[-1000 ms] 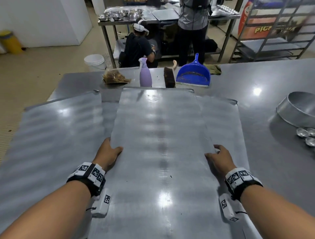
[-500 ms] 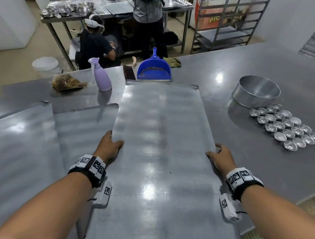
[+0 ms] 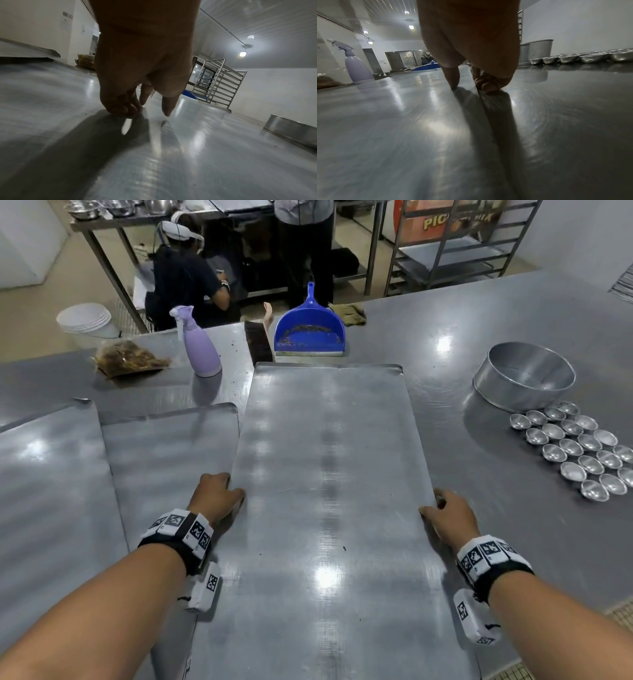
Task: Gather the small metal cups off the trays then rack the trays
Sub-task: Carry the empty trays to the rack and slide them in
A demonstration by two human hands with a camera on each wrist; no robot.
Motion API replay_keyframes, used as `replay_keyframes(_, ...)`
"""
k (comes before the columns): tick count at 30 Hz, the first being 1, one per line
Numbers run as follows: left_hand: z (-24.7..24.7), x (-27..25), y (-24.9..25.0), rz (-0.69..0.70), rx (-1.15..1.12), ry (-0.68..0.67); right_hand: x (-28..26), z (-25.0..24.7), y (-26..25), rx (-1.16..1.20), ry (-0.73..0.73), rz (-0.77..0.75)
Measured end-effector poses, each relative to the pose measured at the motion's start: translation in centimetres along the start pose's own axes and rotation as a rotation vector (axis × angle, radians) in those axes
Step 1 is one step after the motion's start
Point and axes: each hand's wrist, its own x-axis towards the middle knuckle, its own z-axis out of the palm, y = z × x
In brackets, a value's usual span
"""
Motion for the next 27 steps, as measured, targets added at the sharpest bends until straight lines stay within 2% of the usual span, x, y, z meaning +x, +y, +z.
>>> replay_keyframes(5, 0.2, -0.7, -0.6, 0.017, -0.038, 0.003, -1.3, -0.3, -0.5, -0.063, 0.014, -0.015)
replay_keyframes(13, 0.7, -1.0, 0.6, -0.082, -0.179, -0.018, -0.3, -0.5, 0.1, 0.008, -0.035, 0.007)
replay_keyframes(18, 2.5, -2.5, 3.0, -0.119, -0.227, -0.027, 2.4, -2.7, 1.2, -0.028, -0.062, 0.002)
replay_keyframes(23, 5.5, -3.4, 6.1, -0.119, -0.205, -0.035, 6.3, -6.1, 3.1, -0.125, -0.073, -0.071)
replay_keyframes(27, 8.3, -4.5, 9.3, -0.130, -0.214, 0.019, 9.1, -9.1, 4.4, -0.158, -0.105, -0.113)
